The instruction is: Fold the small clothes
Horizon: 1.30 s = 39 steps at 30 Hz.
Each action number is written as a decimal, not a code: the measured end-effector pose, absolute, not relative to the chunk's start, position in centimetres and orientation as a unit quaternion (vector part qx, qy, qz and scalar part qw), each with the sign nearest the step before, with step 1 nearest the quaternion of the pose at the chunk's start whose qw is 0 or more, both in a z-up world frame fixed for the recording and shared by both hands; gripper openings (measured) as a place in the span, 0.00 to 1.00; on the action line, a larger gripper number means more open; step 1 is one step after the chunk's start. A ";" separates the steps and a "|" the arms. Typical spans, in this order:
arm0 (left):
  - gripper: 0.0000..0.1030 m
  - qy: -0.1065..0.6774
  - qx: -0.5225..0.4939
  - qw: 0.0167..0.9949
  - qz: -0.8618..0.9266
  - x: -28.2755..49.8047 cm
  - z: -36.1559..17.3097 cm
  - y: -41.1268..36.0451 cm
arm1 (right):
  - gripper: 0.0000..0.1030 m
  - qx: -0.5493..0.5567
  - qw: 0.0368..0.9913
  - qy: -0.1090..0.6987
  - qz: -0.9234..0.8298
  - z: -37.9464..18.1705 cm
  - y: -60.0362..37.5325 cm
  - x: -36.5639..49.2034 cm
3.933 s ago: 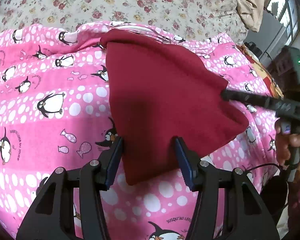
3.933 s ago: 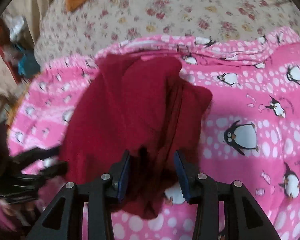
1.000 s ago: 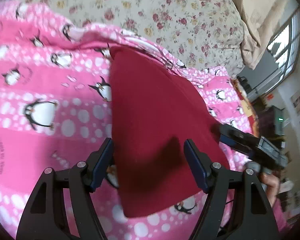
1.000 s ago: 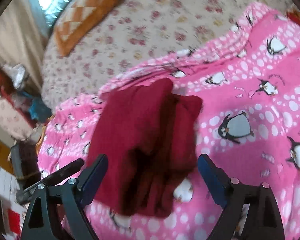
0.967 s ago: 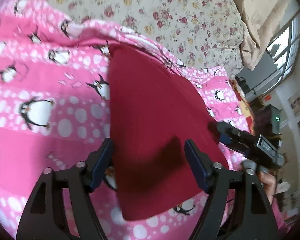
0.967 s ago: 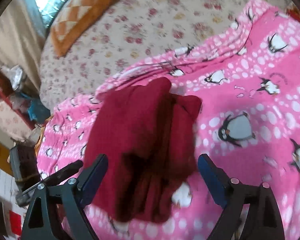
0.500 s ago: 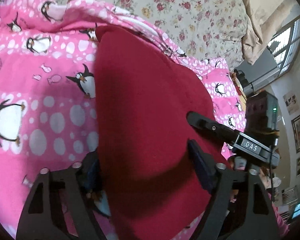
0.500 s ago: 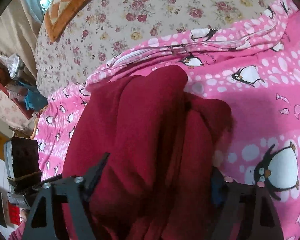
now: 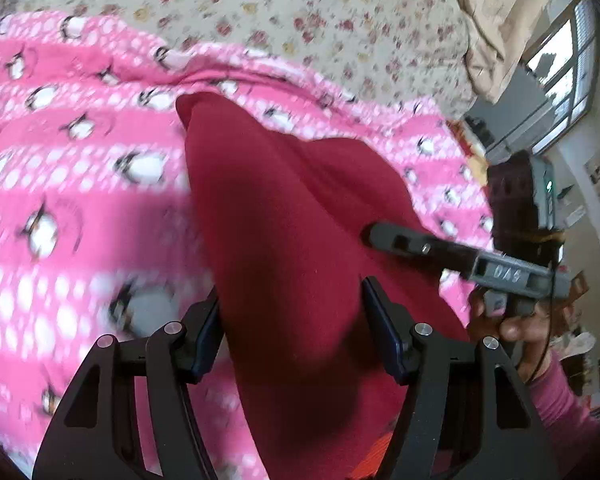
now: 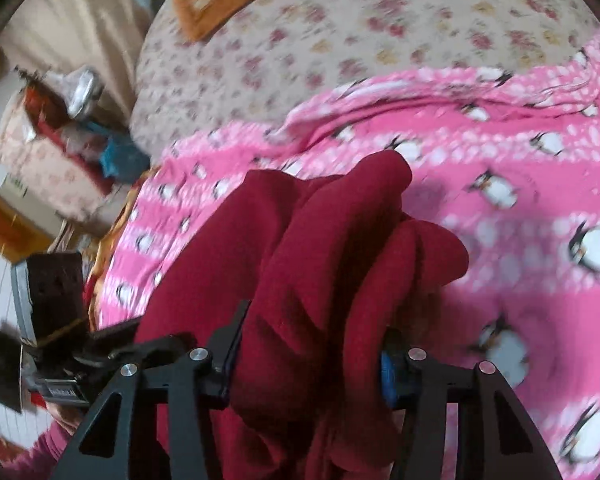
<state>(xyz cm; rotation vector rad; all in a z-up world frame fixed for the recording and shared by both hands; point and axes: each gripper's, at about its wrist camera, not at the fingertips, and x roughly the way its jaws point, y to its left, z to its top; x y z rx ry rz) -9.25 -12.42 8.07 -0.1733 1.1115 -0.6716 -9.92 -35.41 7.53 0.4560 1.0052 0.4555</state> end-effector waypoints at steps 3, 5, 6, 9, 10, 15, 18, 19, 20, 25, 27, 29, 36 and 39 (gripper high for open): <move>0.63 0.528 -0.069 0.790 -0.302 -11.1 6.3 -11.9 | 0.50 0.221 0.824 0.477 0.212 6.8 -34.6 -11.4; 0.63 0.529 -0.067 0.795 -0.289 -11.7 5.2 -11.7 | 0.50 0.221 0.824 0.481 0.203 6.1 -34.6 -12.2; 0.63 0.528 -0.066 0.798 -0.282 -11.9 4.8 -11.7 | 0.50 0.220 0.825 0.481 0.198 5.8 -34.5 -12.4; 0.67 0.528 -0.079 0.803 -0.267 -11.9 4.0 -11.7 | 0.50 0.211 0.827 0.492 0.173 4.9 -34.9 -12.6; 0.69 0.526 -0.076 0.806 -0.260 -12.0 4.1 -11.8 | 0.51 0.210 0.827 0.494 0.168 4.7 -35.0 -12.6; 0.76 0.494 -0.028 0.839 -0.228 -13.0 4.9 -12.7 | 0.55 0.179 0.846 0.481 0.147 6.0 -34.6 -13.8; 0.76 0.486 -0.023 0.846 -0.218 -13.2 5.0 -12.5 | 0.55 0.147 0.862 0.468 0.131 7.3 -34.2 -15.1; 0.76 0.484 -0.023 0.848 -0.214 -13.3 5.1 -12.4 | 0.55 0.137 0.867 0.462 0.125 7.7 -34.0 -15.4; 0.76 0.482 -0.022 0.850 -0.211 -13.4 5.2 -12.3 | 0.55 0.126 0.875 0.452 0.120 8.4 -33.8 -15.9; 0.76 0.459 0.010 0.869 -0.187 -14.3 6.1 -12.4 | 0.55 0.108 0.896 0.411 0.131 11.0 -32.7 -17.8; 0.76 0.452 0.024 0.874 -0.179 -14.7 6.4 -12.5 | 0.55 0.103 0.896 0.406 0.150 11.5 -31.9 -18.1; 0.76 0.446 0.035 0.878 -0.173 -15.0 6.5 -12.5 | 0.55 0.088 0.893 0.410 0.165 11.3 -30.8 -18.0; 0.76 0.439 0.047 0.883 -0.158 -15.6 6.7 -12.0 | 0.55 0.048 0.886 0.436 0.152 8.5 -29.5 -16.7; 0.76 0.433 0.051 0.887 -0.151 -15.9 6.8 -11.8 | 0.55 0.026 0.880 0.460 0.119 6.7 -30.1 -16.2</move>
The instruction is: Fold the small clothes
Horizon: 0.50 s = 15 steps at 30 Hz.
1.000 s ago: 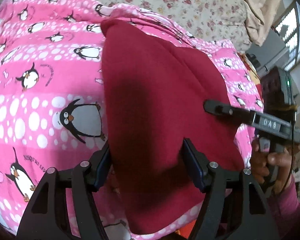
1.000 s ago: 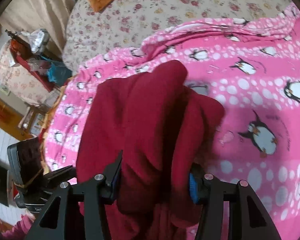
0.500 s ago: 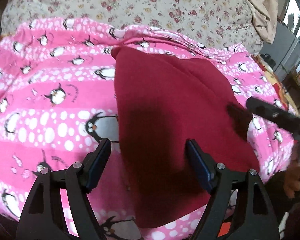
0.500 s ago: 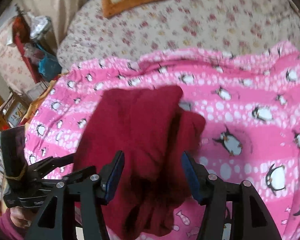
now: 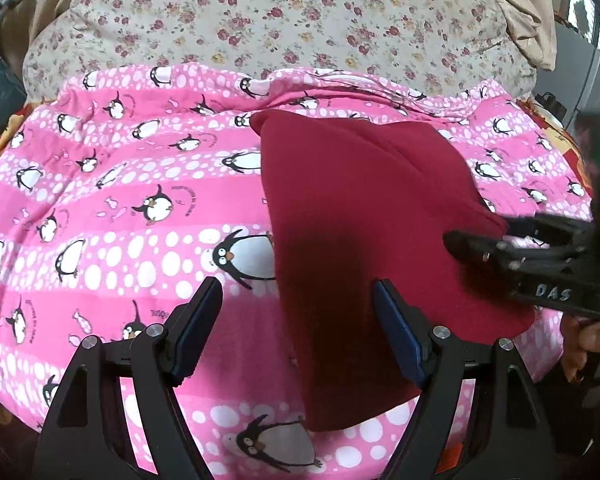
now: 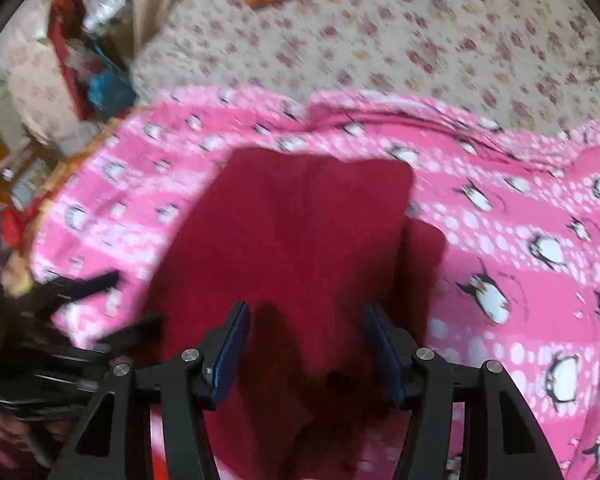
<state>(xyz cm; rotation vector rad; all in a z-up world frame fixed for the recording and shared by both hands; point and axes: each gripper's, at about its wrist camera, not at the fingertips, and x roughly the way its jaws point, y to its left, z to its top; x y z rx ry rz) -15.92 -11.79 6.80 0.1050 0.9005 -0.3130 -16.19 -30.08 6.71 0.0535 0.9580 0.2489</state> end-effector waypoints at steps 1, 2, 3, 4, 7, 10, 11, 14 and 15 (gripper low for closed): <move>0.76 0.432 0.051 0.888 -0.147 -16.0 6.8 -11.8 | 0.55 0.029 0.876 0.467 0.118 6.1 -30.3 -16.1; 0.76 0.431 0.053 0.889 -0.144 -16.0 6.8 -11.9 | 0.55 0.045 0.871 0.473 0.126 5.6 -30.8 -16.1; 0.76 0.430 0.054 0.890 -0.142 -16.0 6.8 -11.8 | 0.55 0.064 0.868 0.474 0.129 5.2 -31.3 -16.1; 0.76 0.429 0.054 0.891 -0.140 -16.1 6.8 -11.9 | 0.55 0.077 0.868 0.473 0.131 5.1 -31.7 -16.1; 0.76 0.424 0.059 0.893 -0.137 -16.4 7.0 -12.0 | 0.55 0.086 0.870 0.468 0.132 5.5 -32.0 -16.7; 0.76 0.413 0.054 0.898 -0.139 -16.8 7.4 -11.9 | 0.55 0.089 0.877 0.457 0.122 6.5 -32.1 -17.7; 0.76 0.412 0.051 0.899 -0.139 -16.8 7.5 -11.9 | 0.55 0.091 0.880 0.451 0.119 6.9 -32.2 -18.1; 0.76 0.408 0.042 0.902 -0.135 -17.0 7.9 -11.9 | 0.55 0.092 0.891 0.432 0.108 8.0 -32.1 -19.4; 0.76 0.406 0.042 0.904 -0.131 -17.0 8.1 -11.9 | 0.55 0.090 0.893 0.428 0.106 8.3 -31.9 -19.7</move>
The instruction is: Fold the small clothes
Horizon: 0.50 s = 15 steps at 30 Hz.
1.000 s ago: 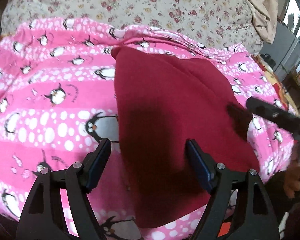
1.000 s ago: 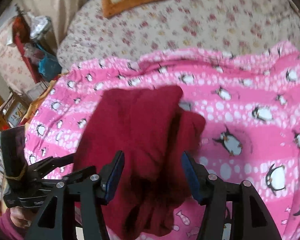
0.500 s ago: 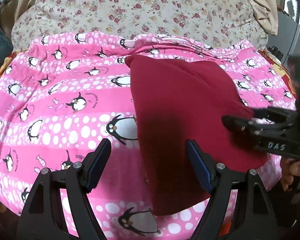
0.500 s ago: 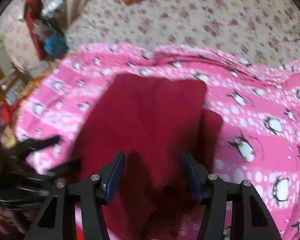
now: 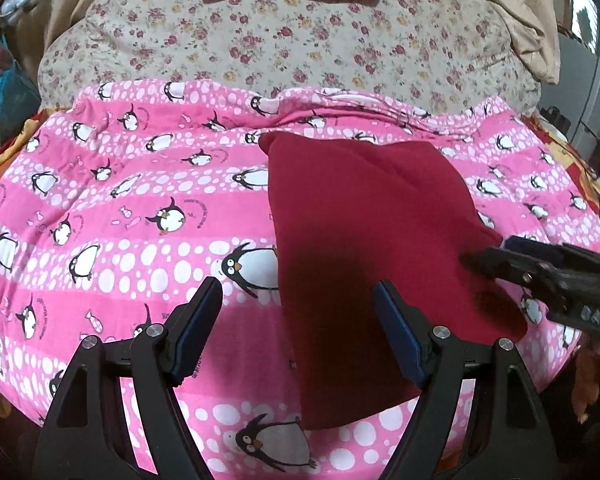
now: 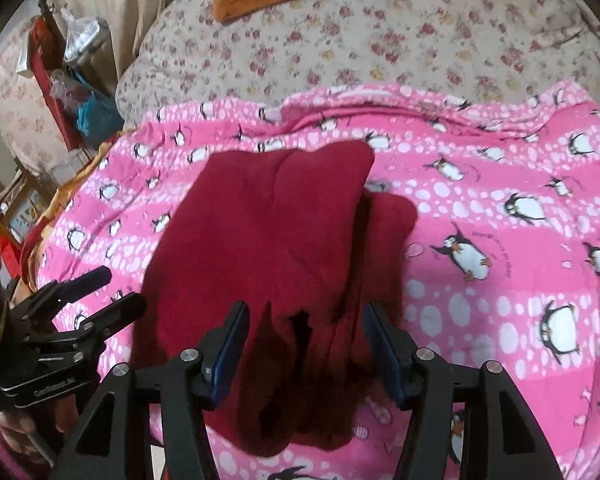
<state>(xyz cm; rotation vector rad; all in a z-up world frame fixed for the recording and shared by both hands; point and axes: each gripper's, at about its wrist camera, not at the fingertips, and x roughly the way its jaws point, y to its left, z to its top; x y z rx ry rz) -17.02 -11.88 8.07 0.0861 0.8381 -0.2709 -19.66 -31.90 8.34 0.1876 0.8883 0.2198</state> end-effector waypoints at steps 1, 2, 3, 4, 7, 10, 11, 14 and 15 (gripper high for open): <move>0.76 0.403 0.042 0.906 -0.126 -17.1 8.2 -11.9 | 0.55 0.088 0.896 0.424 0.103 8.6 -31.7 -20.1; 0.76 0.400 0.044 0.908 -0.121 -17.2 8.3 -11.9 | 0.56 0.085 0.898 0.419 0.100 8.9 -31.5 -20.5; 0.76 0.399 0.044 0.908 -0.118 -17.2 8.4 -12.0 | 0.56 0.083 0.900 0.416 0.098 9.2 -31.3 -20.8; 0.76 0.401 0.045 0.907 -0.120 -17.3 8.4 -12.0 | 0.57 0.081 0.903 0.412 0.094 9.4 -31.1 -21.1; 0.76 0.404 0.043 0.906 -0.120 -17.4 8.3 -12.0 | 0.73 0.079 0.909 0.401 0.082 9.8 -30.6 -22.0; 0.76 0.404 0.041 0.906 -0.120 -17.6 8.4 -12.0 | 0.74 0.071 0.912 0.396 0.078 10.1 -30.0 -22.5; 0.76 0.404 0.039 0.906 -0.120 -17.7 8.5 -12.0 | 0.74 0.067 0.912 0.397 0.076 10.1 -29.7 -22.5; 0.76 0.403 0.036 0.906 -0.120 -17.8 8.5 -12.0 | 0.75 0.069 0.910 0.401 0.076 10.0 -29.4 -22.5; 0.76 0.404 0.034 0.906 -0.120 -17.8 8.5 -11.9 | 0.75 0.070 0.910 0.402 0.076 9.9 -29.4 -22.4</move>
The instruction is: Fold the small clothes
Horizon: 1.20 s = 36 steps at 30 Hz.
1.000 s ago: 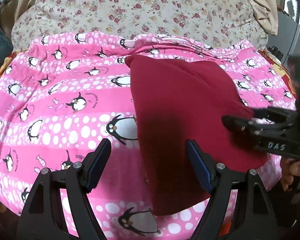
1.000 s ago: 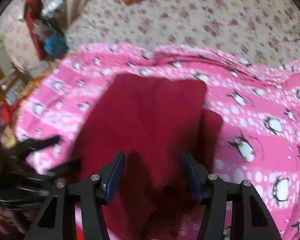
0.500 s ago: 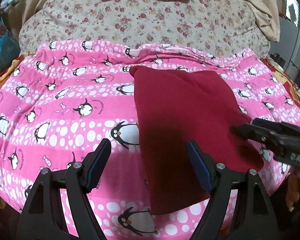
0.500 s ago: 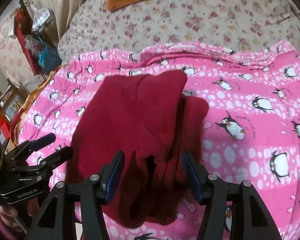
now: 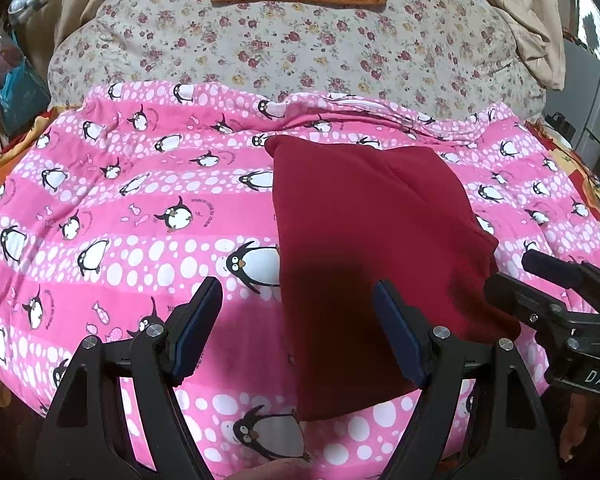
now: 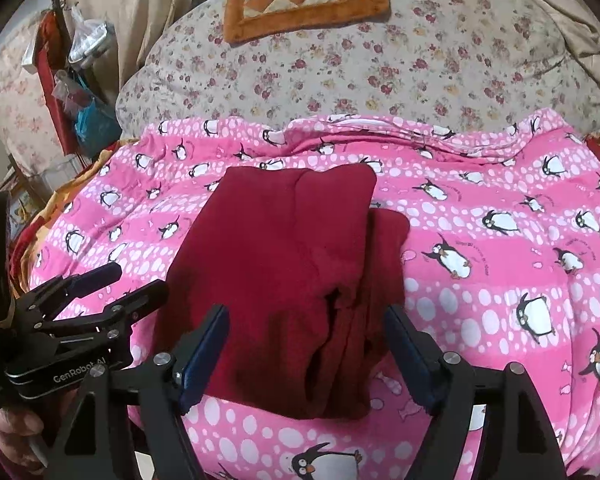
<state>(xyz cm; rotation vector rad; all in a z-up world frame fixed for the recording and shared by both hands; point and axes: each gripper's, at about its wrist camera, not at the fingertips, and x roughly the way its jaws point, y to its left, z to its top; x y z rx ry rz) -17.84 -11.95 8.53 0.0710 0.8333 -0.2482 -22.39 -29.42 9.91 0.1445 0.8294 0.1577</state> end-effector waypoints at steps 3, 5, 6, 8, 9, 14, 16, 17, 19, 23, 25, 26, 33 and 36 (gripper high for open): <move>0.76 0.403 0.032 0.907 -0.120 -17.8 8.6 -11.8 | 0.75 0.070 0.911 0.400 0.071 10.0 -29.3 -22.4; 0.76 0.402 0.031 0.907 -0.120 -17.8 8.6 -11.8 | 0.75 0.065 0.912 0.398 0.068 10.2 -29.2 -22.4; 0.76 0.402 0.030 0.907 -0.121 -17.8 8.6 -11.7 | 0.75 0.063 0.913 0.397 0.067 10.2 -29.1 -22.3; 0.76 0.402 0.030 0.907 -0.121 -17.8 8.6 -11.7 | 0.75 0.059 0.914 0.396 0.063 10.3 -29.0 -22.3; 0.76 0.403 0.030 0.907 -0.121 -17.8 8.6 -11.7 | 0.75 0.058 0.915 0.395 0.062 10.3 -28.9 -22.2; 0.76 0.408 0.025 0.904 -0.124 -17.7 8.4 -11.8 | 0.75 0.060 0.912 0.401 0.055 9.9 -29.1 -21.9; 0.76 0.409 0.023 0.904 -0.126 -17.6 8.3 -11.9 | 0.75 0.060 0.912 0.403 0.052 9.8 -29.1 -21.9; 0.76 0.409 0.023 0.904 -0.126 -17.6 8.3 -11.9 | 0.75 0.059 0.912 0.404 0.051 9.8 -29.1 -21.8; 0.76 0.408 0.023 0.904 -0.126 -17.5 8.2 -12.0 | 0.75 0.058 0.911 0.406 0.049 9.6 -29.1 -21.8; 0.76 0.408 0.023 0.904 -0.125 -17.5 8.2 -12.0 | 0.75 0.061 0.908 0.411 0.048 9.3 -29.3 -21.6; 0.76 0.408 0.022 0.904 -0.124 -17.5 8.2 -12.1 | 0.75 0.062 0.908 0.412 0.045 9.2 -29.4 -21.6; 0.76 0.409 0.022 0.904 -0.124 -17.4 8.1 -12.2 | 0.75 0.062 0.907 0.413 0.045 9.2 -29.5 -21.5; 0.76 0.414 0.017 0.902 -0.123 -16.8 7.7 -12.3 | 0.75 0.061 0.907 0.415 0.046 9.0 -29.6 -21.2; 0.76 0.414 0.017 0.902 -0.124 -16.8 7.7 -12.3 | 0.75 0.060 0.906 0.416 0.047 8.9 -29.6 -20.9</move>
